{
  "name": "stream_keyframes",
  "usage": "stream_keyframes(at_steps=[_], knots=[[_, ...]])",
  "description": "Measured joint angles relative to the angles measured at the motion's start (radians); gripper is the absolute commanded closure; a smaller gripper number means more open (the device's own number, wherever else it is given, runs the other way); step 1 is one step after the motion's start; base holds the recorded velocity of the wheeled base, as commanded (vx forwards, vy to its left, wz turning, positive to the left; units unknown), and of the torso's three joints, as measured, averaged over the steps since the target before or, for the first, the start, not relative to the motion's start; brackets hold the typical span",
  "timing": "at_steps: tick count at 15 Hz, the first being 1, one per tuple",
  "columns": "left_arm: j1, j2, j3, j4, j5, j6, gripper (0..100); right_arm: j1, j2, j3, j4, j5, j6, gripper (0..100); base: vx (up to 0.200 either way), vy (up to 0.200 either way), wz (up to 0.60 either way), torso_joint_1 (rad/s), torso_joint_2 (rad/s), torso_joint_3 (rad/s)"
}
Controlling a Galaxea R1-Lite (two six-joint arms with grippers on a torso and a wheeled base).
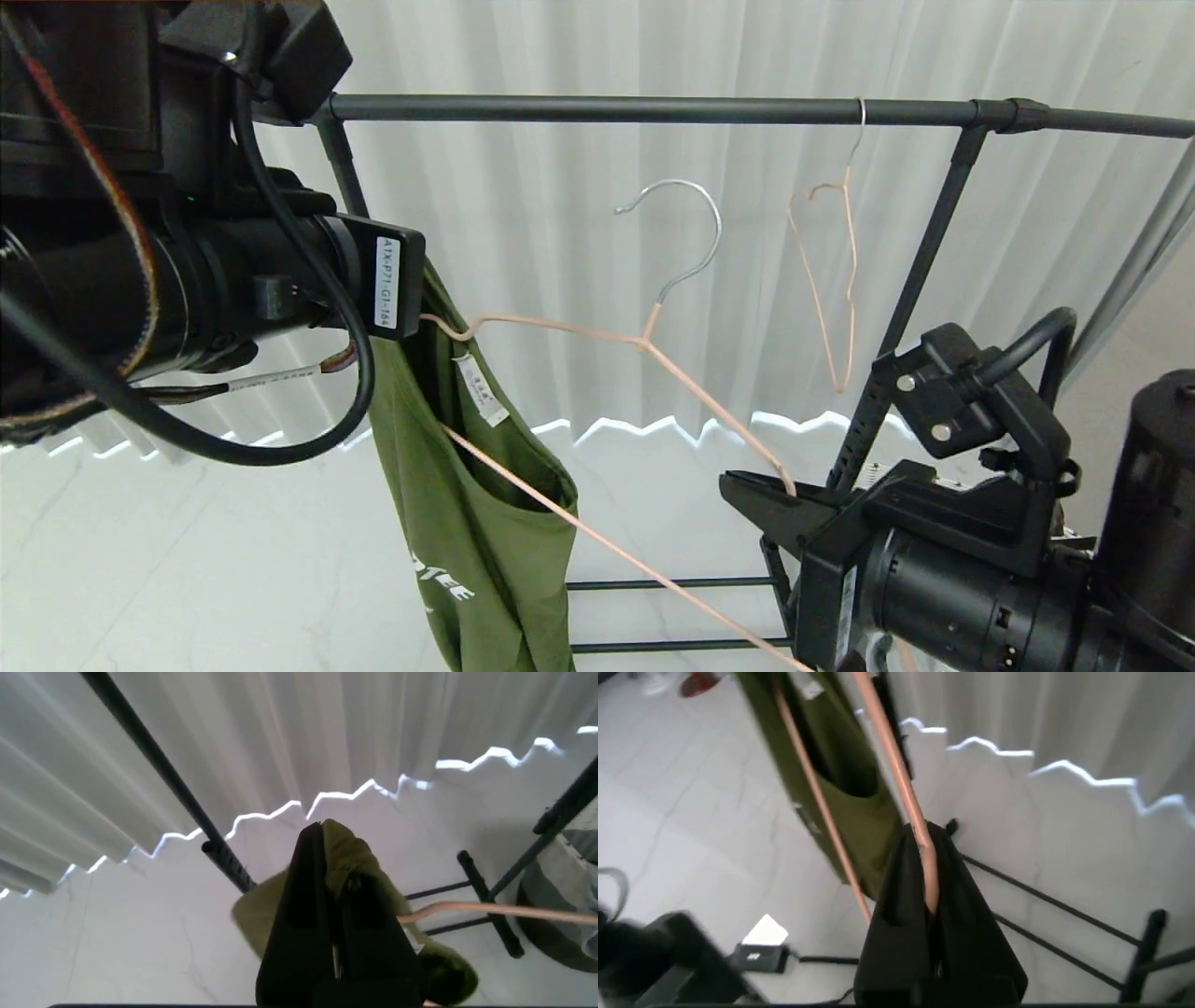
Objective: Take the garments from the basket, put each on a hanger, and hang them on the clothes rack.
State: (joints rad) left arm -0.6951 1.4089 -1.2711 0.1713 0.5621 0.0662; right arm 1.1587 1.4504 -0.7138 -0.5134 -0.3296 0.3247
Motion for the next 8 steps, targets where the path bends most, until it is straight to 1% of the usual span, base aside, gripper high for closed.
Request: stream_keyframes(at_steps=[2,5,8], knots=[[0.023,-0.003,0.0,0.008,0.002,0.001,100,-0.027,-0.003,-0.002,-0.001,-0.033,-0.004,100,0.0,0.0,0.0,0.0,0.0,0.0],[0.031,-0.011,0.0,0.035,0.002,0.005,100,-0.036,-0.008,-0.004,-0.003,-0.097,-0.005,100,0.0,0.0,0.0,0.0,0.0,0.0],[0.001,-0.017,0.003,0.059,0.002,0.01,100,-0.038,-0.007,-0.005,-0.055,-0.106,-0.016,100,0.0,0.0,0.0,0.0,0.0,0.0]])
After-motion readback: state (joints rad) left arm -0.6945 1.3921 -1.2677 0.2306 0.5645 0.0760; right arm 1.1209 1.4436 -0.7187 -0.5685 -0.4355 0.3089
